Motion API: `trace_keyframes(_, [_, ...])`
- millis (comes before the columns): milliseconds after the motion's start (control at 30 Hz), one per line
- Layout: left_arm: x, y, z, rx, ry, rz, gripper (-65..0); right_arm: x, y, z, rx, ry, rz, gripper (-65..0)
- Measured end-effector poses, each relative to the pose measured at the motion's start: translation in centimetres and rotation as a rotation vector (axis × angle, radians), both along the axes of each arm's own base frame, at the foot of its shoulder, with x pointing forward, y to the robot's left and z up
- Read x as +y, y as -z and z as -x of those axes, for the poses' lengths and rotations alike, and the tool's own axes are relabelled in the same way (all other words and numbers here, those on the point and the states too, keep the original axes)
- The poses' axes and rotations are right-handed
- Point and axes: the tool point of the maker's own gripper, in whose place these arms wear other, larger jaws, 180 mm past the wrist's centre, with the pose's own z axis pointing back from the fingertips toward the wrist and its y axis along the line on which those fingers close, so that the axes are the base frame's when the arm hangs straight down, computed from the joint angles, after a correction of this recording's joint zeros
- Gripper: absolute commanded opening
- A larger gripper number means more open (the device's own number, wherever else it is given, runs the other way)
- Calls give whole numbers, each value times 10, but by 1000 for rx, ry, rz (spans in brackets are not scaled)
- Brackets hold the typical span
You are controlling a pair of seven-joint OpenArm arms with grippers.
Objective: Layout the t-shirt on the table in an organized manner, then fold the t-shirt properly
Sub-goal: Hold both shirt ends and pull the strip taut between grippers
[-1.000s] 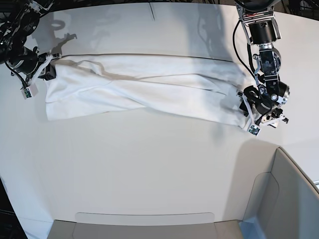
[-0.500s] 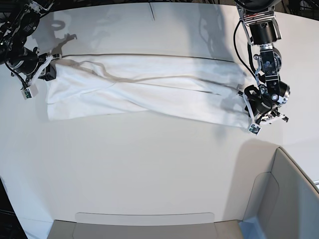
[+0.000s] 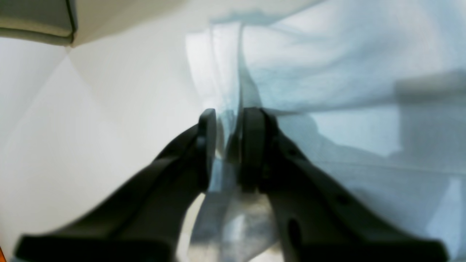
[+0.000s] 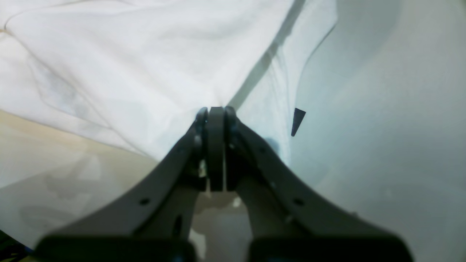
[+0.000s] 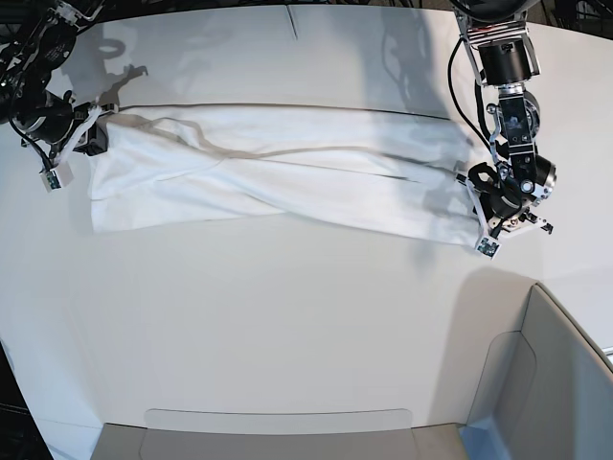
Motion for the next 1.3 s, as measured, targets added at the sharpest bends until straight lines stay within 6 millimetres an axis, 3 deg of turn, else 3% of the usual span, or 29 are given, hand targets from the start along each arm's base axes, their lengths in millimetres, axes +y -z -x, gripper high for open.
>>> trace_keyframes(67, [-1,4,1,6,0,7,-650,0,0,0,0,0,0,-650])
trace_keyframes(433, [2,0,0,4,-8,-1,-650,0,0,-1,-2,0,0,-650])
trace_keyframes(600, [0,-29,-11,-76,7,-27,-650,0,-1,-1,-2,0,0,-650])
trace_keyframes(767, [-3,-40,-21,-107,5,-26,-650,0,-1,-1,-3,0,-1,-650])
trace_keyframes(867, [-5,-61,-31,-194,-5,3,-650,0,-1,-1,-3,0,0,-650])
trace_keyframes(967, [-9,-31,-35,-133,23,19,-650,-1,-1,-1,-1,0,2,-650])
trace_keyframes(1033, [-14,-14,-20,-68,48,-1,-650,0,-1,-1,-1,0,1,-650])
trace_keyframes(1133, [-10,-26,-20,-136,31,14,-650,3,-5,-7,-26,-7,-9,-650])
trace_keyframes(1200, [-6,-15,-28,-140,30,39,-650,-1,0,0,3,-3,7,-650])
trace_keyframes(1300, [-3,-2,-14,-72,44,-21,-650,-1,1,1,12,0,9,-650])
